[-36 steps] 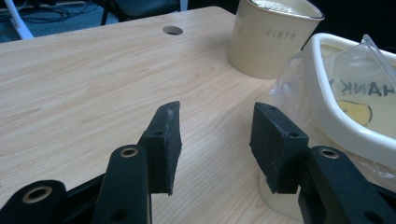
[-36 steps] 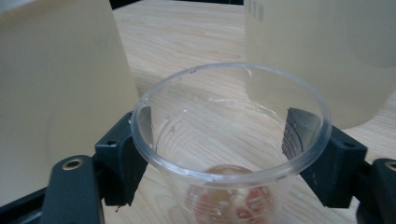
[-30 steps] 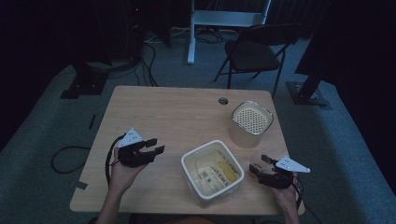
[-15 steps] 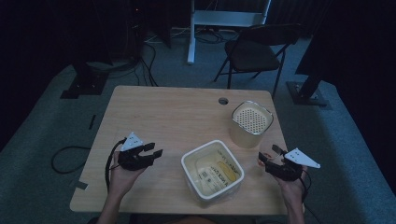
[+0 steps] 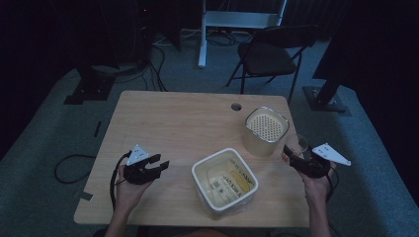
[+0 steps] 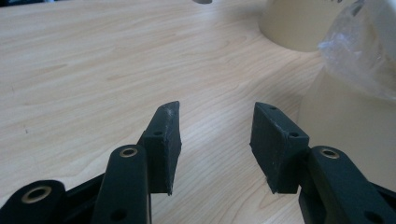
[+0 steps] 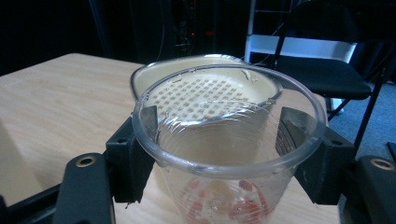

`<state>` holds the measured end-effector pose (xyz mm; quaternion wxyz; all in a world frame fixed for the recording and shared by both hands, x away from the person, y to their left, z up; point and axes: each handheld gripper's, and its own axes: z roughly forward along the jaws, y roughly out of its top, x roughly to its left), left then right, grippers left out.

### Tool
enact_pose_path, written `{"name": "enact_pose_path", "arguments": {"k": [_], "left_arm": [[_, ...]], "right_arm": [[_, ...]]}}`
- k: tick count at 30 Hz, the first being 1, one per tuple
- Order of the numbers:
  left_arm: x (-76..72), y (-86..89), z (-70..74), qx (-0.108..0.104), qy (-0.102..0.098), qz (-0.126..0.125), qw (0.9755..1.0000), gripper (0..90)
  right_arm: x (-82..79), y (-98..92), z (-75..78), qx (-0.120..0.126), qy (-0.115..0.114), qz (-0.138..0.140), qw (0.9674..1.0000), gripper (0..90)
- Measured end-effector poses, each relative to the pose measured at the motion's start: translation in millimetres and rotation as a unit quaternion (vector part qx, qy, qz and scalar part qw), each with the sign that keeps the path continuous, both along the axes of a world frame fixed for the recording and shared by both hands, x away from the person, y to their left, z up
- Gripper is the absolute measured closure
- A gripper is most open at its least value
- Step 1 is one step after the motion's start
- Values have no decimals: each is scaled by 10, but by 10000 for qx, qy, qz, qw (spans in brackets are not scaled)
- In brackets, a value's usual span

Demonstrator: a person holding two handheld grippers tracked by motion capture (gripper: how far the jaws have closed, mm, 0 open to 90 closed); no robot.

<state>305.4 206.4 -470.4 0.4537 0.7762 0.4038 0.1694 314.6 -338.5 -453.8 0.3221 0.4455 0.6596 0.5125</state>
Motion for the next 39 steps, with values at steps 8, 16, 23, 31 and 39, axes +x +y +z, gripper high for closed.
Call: {"name": "enact_pose_path", "arguments": {"k": [8,16,23,31,39], "left_arm": [[18,-40,-36,20,50,-46,10000,536],[19,-75,-51,48,49,-84,9999,536],[4,-76,-89,120,31,20,9999,535],[19,-135,-132,409,-44,113,9991,512],[2,-143,-196,401,42,89,9991,513]], "right_arm": [[133,-90,148,86,30,-183,9998,306],[214,-137,254,224,32,-283,9993,307],[308,-173,369,308,-50,-369,9988,306],[453,-134,449,3,-48,-455,9990,311],[602,-89,531,-133,-71,-565,9983,320]]}}
